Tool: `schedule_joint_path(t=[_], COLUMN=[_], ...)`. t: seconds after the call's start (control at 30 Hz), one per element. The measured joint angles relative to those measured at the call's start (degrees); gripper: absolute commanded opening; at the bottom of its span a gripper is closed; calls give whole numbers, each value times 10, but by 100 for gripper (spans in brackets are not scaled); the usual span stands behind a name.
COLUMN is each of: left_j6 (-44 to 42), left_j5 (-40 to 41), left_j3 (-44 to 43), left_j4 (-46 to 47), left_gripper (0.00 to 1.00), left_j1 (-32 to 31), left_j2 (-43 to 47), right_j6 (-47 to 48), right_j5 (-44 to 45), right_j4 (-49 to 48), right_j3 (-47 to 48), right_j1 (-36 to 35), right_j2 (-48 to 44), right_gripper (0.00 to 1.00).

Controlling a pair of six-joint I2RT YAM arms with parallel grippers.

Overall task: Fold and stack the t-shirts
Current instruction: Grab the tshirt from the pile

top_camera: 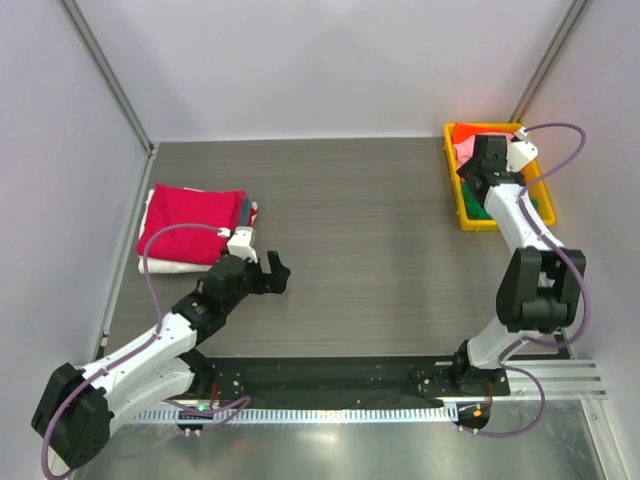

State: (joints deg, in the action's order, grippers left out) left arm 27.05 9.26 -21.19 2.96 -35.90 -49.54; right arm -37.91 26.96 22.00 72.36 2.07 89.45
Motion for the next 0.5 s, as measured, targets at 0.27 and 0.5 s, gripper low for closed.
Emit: schedule_joint_path(t=[0.27,0.5], left_j6=[0,0], left_j5=[0,2], left_j3=[0,0], left_j4=[-1,-2], left_gripper=[100,100], left_j1=[0,0], left_j2=[-5,-5], right_j6=[-45,-83], right_j5=[-13,-43], right_j4=[-1,-6], right_j3=[104,122], right_j1=[46,63], right_j2=[164,233], right_gripper=[69,60])
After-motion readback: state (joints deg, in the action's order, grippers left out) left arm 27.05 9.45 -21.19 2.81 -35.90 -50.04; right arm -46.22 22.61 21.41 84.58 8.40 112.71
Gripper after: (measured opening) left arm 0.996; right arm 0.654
